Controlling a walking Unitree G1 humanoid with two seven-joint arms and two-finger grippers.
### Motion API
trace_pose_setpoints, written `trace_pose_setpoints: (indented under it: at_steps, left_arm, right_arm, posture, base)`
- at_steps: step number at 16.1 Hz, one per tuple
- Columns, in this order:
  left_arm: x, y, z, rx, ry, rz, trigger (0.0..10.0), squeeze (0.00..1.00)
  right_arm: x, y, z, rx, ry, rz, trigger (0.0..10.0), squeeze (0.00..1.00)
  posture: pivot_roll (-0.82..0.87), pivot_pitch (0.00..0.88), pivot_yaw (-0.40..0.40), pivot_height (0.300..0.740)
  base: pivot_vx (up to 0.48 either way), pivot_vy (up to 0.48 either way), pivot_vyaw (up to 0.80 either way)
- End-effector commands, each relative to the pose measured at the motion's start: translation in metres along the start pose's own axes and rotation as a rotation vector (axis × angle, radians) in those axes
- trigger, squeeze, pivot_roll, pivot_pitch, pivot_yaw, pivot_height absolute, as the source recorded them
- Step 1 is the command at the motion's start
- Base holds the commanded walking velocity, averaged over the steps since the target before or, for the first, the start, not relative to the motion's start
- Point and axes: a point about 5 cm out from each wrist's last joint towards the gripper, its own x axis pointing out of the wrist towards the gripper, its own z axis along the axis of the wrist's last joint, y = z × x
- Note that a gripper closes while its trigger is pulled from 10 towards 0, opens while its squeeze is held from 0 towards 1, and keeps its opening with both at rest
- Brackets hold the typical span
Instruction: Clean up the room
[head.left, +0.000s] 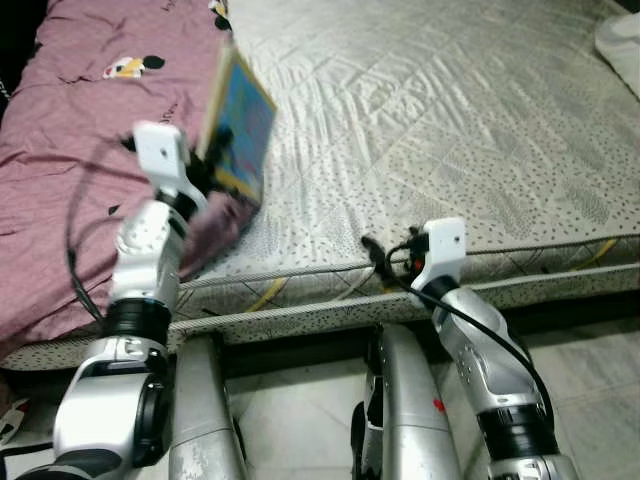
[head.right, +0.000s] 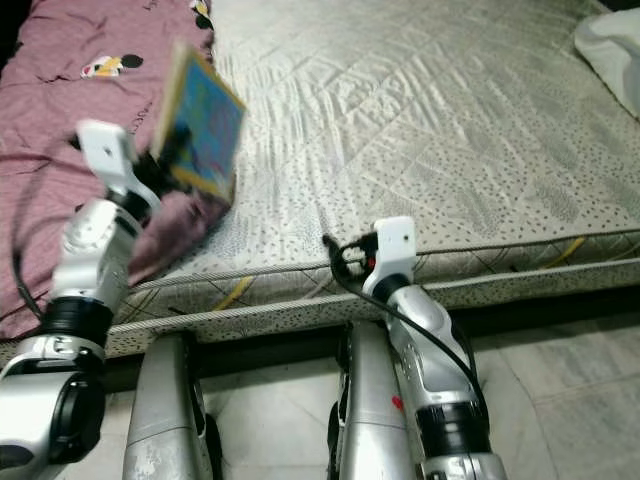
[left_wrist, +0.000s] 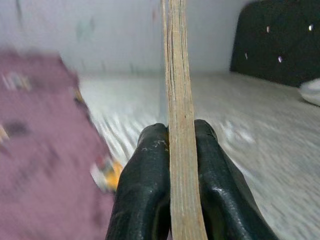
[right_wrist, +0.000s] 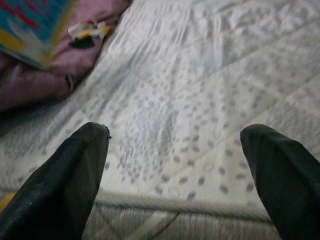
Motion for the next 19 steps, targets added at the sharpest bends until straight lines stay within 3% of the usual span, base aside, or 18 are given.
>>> trace_pose_setpoints:
  at_steps: [1, 3, 5, 7, 10, 12, 13, 14, 15, 17, 19]
  left_arm:
    - [0.007, 0.002, 0.030, 0.128, -0.124, -0.009, 0.0, 0.00]
    - [-0.001, 0.003, 0.038, 0.215, -0.169, -0.006, 0.0, 0.00]
    - [-0.026, 0.008, 0.038, 0.338, -0.178, 0.041, 0.0, 0.00]
    - [-0.042, 0.011, 0.026, 0.346, -0.131, 0.085, 0.0, 0.00]
    - [-0.072, 0.007, -0.003, 0.275, -0.018, 0.164, 0.0, 0.00]
    - [-0.081, 0.000, -0.008, 0.249, 0.005, 0.166, 1.2, 0.00]
    - [-0.083, 0.000, -0.007, 0.223, 0.000, 0.183, 0.0, 0.00]
    - [-0.082, 0.003, -0.006, 0.218, 0.002, 0.199, 0.6, 0.00]
    - [-0.080, 0.005, -0.004, 0.213, 0.001, 0.210, 2.7, 0.00]
    - [-0.078, 0.005, -0.002, 0.202, 0.006, 0.209, 4.2, 0.00]
    - [-0.076, 0.000, -0.007, 0.184, 0.039, 0.179, 6.5, 0.00]
  right_arm:
    - [0.000, -0.004, -0.001, 0.015, -0.009, -0.020, 10.0, 0.00]
    - [-0.003, -0.004, -0.001, 0.075, -0.035, -0.029, 10.0, 0.00]
    - [-0.006, -0.006, 0.001, 0.092, -0.085, -0.064, 10.0, 0.00]
    - [-0.006, -0.006, 0.004, 0.107, -0.110, -0.070, 10.0, 0.00]
    - [-0.004, -0.002, 0.007, 0.110, -0.126, -0.042, 10.0, 0.00]
    - [-0.003, -0.004, 0.008, 0.110, -0.131, -0.044, 10.0, 0.00]
    - [-0.002, -0.003, 0.009, 0.108, -0.134, -0.042, 10.0, 0.00]
    - [-0.001, -0.003, 0.009, 0.108, -0.135, -0.039, 10.0, 0.00]
    - [0.000, -0.002, 0.009, 0.104, -0.135, -0.032, 10.0, 0.00]
    - [0.002, 0.000, 0.010, 0.100, -0.139, -0.024, 10.0, 0.00]
    - [0.003, -0.001, 0.011, 0.102, -0.144, -0.026, 10.0, 0.00]
  posture:
    - [0.04, 0.019, -0.004, 0.505]
    - [0.05, 0.020, -0.003, 0.505]
    - [0.06, 0.023, -0.010, 0.505]
    - [0.07, 0.025, -0.014, 0.505]
    - [0.07, 0.020, -0.020, 0.532]
    - [0.07, 0.016, -0.025, 0.549]
    - [0.07, 0.015, -0.030, 0.563]
    - [0.07, 0.015, -0.030, 0.573]
    - [0.08, 0.011, -0.033, 0.582]
    - [0.08, 0.006, -0.035, 0.601]
    - [0.08, 0.002, -0.031, 0.629]
  base:
    - [0.000, 0.000, 0.00]
    - [0.000, 0.000, 0.00]
    - [0.000, 0.000, 0.00]
    - [0.000, 0.000, 0.00]
    - [0.000, 0.000, 0.00]
    - [0.000, 0.000, 0.00]
    - [0.000, 0.000, 0.00]
    - [0.000, 0.000, 0.00]
    - [0.000, 0.000, 0.00]
    - [0.000, 0.000, 0.00]
    - [0.000, 0.000, 0.00]
